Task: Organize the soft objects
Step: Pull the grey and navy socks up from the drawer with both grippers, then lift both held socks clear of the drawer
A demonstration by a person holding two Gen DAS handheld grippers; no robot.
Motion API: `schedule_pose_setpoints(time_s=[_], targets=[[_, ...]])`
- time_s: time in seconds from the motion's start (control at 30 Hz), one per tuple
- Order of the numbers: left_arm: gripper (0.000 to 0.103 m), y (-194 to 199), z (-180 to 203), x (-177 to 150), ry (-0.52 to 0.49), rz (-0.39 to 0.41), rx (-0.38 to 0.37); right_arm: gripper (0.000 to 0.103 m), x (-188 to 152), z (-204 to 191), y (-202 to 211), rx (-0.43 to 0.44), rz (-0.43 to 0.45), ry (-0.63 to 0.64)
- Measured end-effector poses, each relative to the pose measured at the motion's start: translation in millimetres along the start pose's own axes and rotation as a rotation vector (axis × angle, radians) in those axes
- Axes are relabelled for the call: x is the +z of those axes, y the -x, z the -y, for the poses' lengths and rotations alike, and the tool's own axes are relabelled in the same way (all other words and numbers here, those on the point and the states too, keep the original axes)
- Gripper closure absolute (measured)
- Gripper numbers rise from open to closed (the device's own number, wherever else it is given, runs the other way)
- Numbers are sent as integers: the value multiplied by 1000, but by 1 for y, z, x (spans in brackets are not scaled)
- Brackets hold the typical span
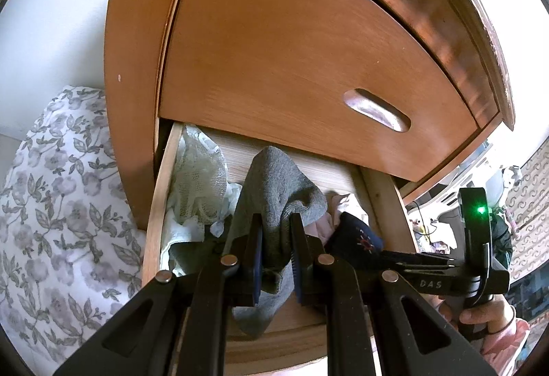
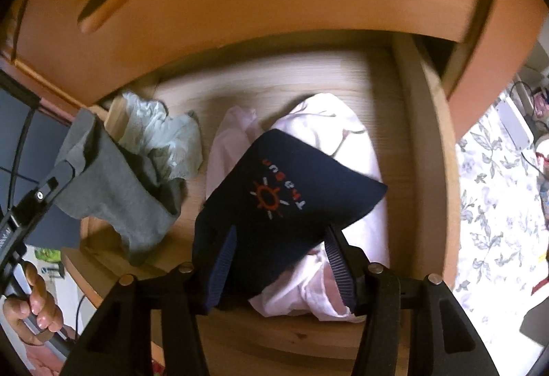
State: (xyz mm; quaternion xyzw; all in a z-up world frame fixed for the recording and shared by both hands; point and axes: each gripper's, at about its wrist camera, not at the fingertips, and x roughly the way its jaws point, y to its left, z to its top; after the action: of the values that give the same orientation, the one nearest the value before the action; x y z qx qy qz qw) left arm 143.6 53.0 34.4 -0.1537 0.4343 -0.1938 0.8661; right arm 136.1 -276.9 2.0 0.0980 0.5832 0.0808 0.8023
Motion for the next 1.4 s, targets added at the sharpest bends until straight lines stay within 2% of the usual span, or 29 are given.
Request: schedule_pose_setpoints(time_s=[0.13, 0.23, 0.33, 0.43, 0.6, 0.7, 0.77, 0.93, 1.03, 1.27, 1.4], targets=[[88, -2, 1, -1, -3, -5, -7, 45, 5, -20, -5, -23, -12, 66], [88, -3, 1, 0, -3, -5, -11, 44, 9, -33, -12, -83, -40, 133], [88, -4, 0, -1, -4, -7, -17, 37, 9, -48, -24, -130, -89, 218], [88, -6, -1, -1, -4, -9, -24, 35, 9, -62, -33, -202, -132, 316], [88, -7, -4, 0, -2, -10, -30, 34, 9, -75, -51, -281, -185, 404], [88, -7, -5, 0, 0, -11, -34, 36, 12, -75, -55, -292, -182, 402], [88, -8, -6, 0, 0, -12, -35, 45, 14, -74, -57, -297, -172, 396], [88, -9, -9, -1, 7, -14, -38, 62, 19, -61, -49, -244, -118, 344], [88, -11, -9, -1, 7, -16, -39, 67, 21, -54, -42, -209, -75, 313], [88, -14, -11, -1, 16, -18, -32, 72, 13, -35, -17, -136, 30, 233], [88, -14, -11, -2, 21, -15, -28, 72, 4, -28, 12, -85, 126, 183]])
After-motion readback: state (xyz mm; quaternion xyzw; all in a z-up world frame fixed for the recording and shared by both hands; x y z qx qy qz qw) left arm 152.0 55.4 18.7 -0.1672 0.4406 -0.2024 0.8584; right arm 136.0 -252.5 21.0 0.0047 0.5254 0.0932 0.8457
